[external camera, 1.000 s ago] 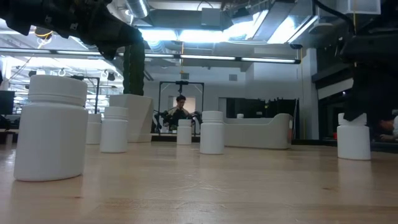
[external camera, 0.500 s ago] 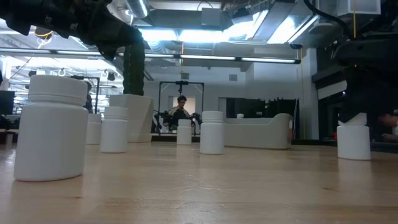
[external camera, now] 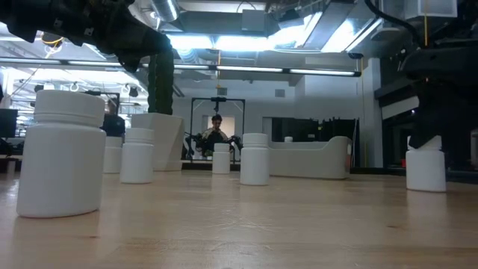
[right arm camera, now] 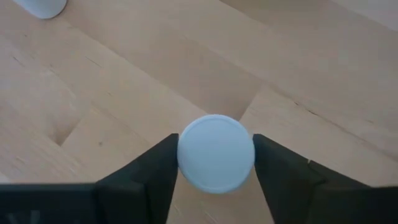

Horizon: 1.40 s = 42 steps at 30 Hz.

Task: Pick and place pill bottles into a basket
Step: Put the white pill bottle into the gray bin

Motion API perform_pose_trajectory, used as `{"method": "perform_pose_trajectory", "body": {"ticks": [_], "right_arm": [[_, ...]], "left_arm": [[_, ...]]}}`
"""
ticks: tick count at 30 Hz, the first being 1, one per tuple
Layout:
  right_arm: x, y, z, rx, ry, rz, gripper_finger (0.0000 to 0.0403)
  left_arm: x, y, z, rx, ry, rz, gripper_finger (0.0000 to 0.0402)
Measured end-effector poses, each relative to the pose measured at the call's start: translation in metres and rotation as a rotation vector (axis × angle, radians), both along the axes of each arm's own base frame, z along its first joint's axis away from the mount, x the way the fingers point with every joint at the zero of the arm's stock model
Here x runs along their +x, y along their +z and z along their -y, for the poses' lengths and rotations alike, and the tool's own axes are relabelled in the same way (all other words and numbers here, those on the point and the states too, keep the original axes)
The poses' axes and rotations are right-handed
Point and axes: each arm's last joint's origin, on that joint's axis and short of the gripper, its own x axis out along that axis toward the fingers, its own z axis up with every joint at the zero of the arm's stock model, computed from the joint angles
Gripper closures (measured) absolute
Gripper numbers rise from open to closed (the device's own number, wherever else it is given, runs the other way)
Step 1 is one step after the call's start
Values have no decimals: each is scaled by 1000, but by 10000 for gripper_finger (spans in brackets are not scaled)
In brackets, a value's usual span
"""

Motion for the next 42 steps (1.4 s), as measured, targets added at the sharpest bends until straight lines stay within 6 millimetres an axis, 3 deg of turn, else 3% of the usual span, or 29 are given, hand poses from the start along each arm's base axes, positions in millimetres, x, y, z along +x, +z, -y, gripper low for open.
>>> {"method": "perform_pose_trajectory", "body": {"ticks": [5, 20, 30, 36, 42], "right_arm": [[0, 0, 0, -4, 2, 2, 247], [2, 5, -2, -1, 26, -9, 248], [8, 53, -4, -40, 199, 110, 242], [-5, 84, 16, -106, 288, 203, 241], [-13, 102, 39, -213, 337, 232, 240]], "left_arm": [[0, 0, 0, 0, 0, 0, 366], [0, 0, 0, 1, 0, 0, 368], [0, 0, 0, 0, 0, 0, 360], [0, 1, 0, -2, 1, 6, 359], [0, 1, -1, -26, 18, 12, 358]]}}
